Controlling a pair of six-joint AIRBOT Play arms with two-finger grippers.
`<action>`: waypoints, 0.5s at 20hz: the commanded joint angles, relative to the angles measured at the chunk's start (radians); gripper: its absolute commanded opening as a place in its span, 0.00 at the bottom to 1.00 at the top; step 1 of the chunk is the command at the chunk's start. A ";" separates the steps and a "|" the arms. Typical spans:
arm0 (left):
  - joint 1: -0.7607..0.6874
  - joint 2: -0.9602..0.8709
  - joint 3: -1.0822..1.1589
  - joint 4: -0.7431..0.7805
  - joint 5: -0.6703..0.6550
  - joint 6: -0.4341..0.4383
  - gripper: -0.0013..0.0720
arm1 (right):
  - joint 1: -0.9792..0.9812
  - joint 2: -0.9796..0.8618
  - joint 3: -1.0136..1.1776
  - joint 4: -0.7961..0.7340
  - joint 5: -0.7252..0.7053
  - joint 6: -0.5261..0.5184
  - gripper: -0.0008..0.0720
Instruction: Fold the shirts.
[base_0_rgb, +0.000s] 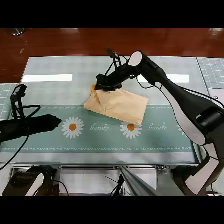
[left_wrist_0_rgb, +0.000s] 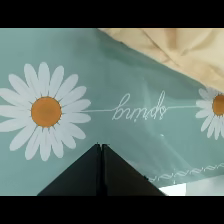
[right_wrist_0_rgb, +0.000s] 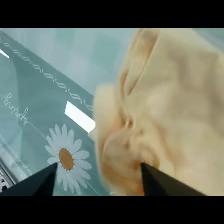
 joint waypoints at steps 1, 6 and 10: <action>0.001 0.002 -0.029 -0.011 0.103 -0.001 0.05 | -0.033 -0.018 0.052 0.058 0.107 -0.051 0.87; 0.003 -0.003 -0.029 -0.011 0.140 -0.001 0.05 | -0.314 0.212 0.133 -0.126 0.439 -0.055 0.87; 0.003 -0.003 -0.029 -0.011 0.143 -0.001 0.05 | -0.484 0.571 -0.126 -0.573 0.386 0.044 0.87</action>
